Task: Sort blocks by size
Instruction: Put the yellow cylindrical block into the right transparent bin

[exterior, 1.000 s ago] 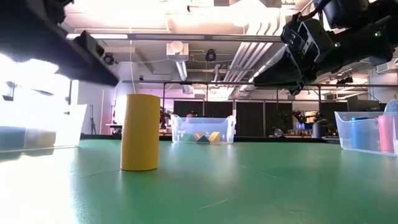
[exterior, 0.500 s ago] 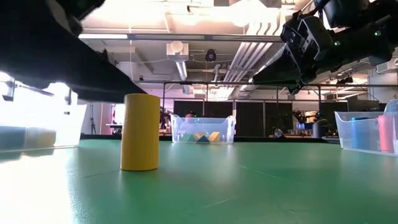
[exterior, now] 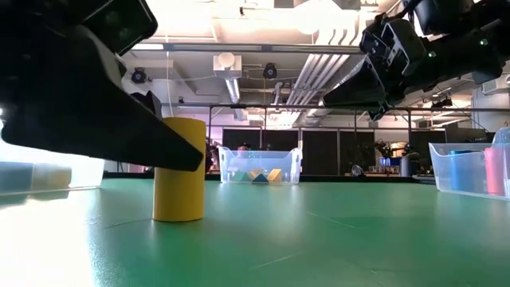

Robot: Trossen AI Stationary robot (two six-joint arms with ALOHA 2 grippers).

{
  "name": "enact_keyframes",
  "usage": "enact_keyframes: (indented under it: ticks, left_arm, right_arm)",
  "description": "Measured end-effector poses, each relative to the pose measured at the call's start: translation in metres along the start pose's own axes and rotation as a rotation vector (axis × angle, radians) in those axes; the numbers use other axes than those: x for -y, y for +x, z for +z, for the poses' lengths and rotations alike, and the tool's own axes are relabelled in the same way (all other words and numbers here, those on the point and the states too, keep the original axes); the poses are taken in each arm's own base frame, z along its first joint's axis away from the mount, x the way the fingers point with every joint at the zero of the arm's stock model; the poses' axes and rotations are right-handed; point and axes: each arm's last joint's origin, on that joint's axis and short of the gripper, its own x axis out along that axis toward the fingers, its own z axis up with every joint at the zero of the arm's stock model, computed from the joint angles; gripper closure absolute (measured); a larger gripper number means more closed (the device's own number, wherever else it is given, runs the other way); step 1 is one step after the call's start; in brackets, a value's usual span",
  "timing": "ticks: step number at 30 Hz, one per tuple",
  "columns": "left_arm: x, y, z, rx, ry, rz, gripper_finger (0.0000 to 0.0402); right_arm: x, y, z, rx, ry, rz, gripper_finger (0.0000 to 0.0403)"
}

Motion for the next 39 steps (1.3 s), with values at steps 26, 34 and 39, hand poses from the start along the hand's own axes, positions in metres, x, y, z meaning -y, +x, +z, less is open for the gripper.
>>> enact_keyframes:
  ticks: [26,34,39]
  left_arm:
    - [-0.003,-0.008,0.013,-0.007,-0.033,0.011,0.0276]
    - [-0.018,-0.006,0.04,0.153,0.009,0.098,0.03]
    - [-0.048,-0.003,0.065,0.385,0.084,0.112,0.03]
  right_arm:
    - [-0.004,-0.001,-0.003,-0.019,-0.022,0.014,0.0375]
    - [-0.008,-0.001,-0.004,-0.054,-0.093,0.157,0.0375]
    - [-0.01,-0.001,-0.001,-0.015,-0.166,0.192,0.0375]
